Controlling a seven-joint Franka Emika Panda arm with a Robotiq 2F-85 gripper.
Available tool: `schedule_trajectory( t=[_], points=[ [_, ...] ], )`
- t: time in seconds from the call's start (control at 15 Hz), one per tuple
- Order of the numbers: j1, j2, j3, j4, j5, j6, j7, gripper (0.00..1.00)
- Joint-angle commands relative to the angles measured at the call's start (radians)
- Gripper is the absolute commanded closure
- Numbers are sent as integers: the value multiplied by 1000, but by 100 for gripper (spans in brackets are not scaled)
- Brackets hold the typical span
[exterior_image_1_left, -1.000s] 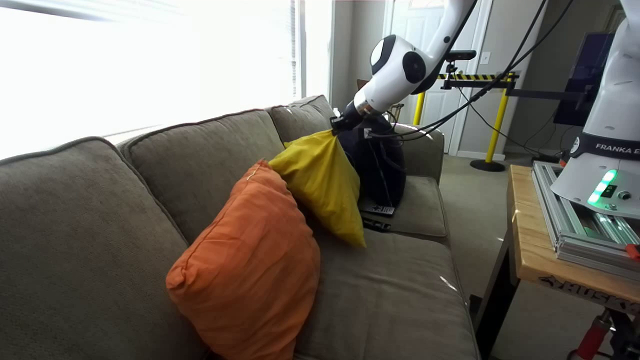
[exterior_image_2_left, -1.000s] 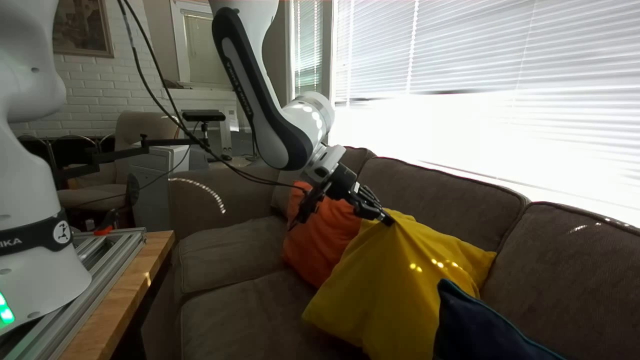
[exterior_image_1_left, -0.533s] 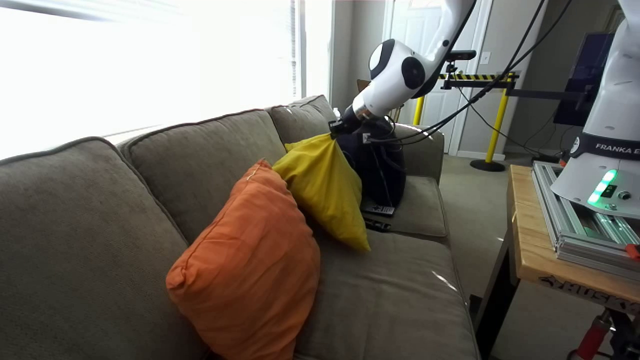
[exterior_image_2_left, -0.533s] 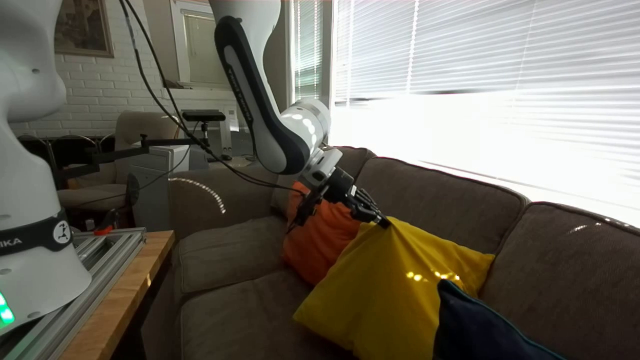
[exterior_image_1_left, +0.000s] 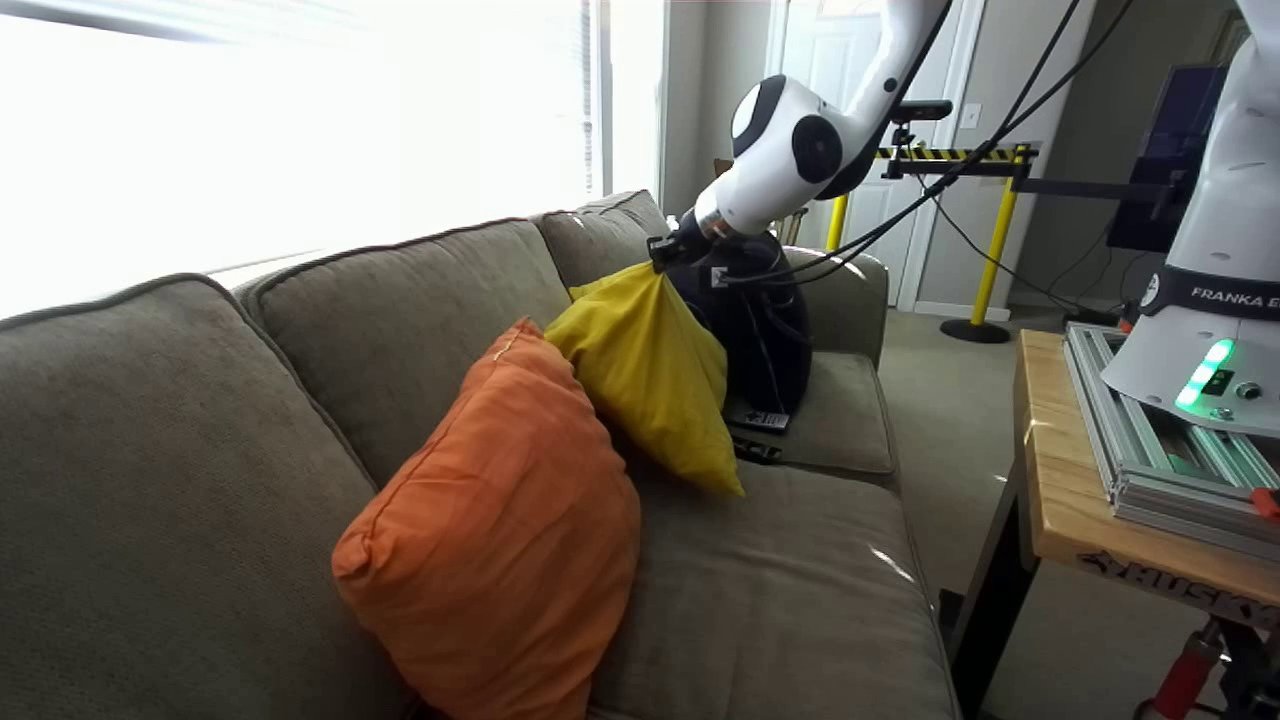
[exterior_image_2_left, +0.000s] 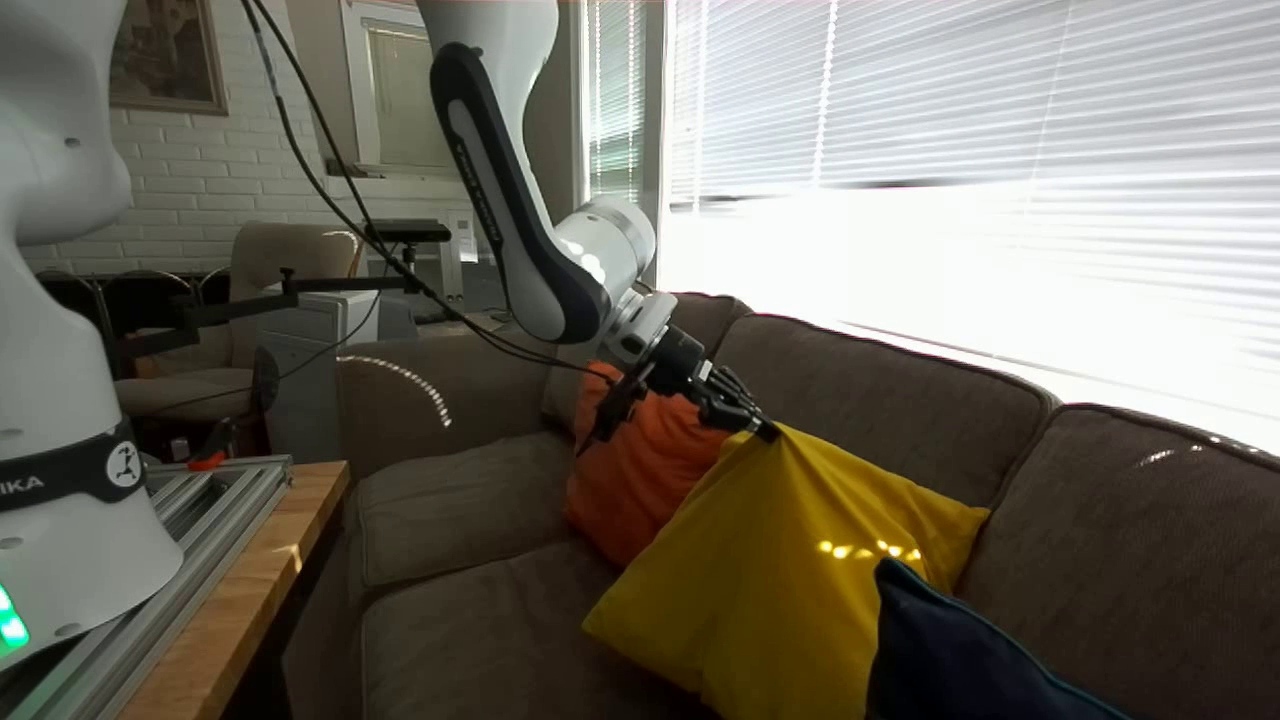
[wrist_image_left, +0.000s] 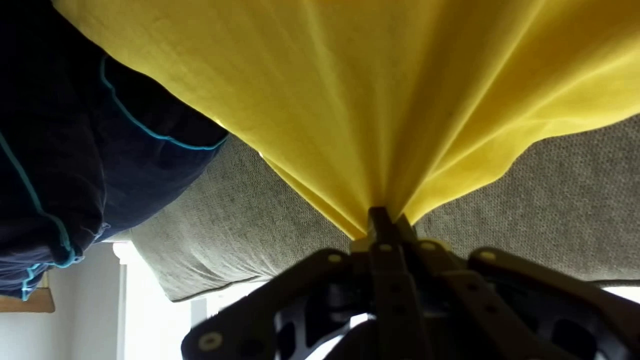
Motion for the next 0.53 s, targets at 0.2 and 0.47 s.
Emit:
schedule_trajectory(
  t=[0.2, 0.47],
  points=[
    [46, 9, 1, 8, 110, -85, 29, 100],
    [55, 7, 0, 19, 154, -97, 29, 100]
  ],
)
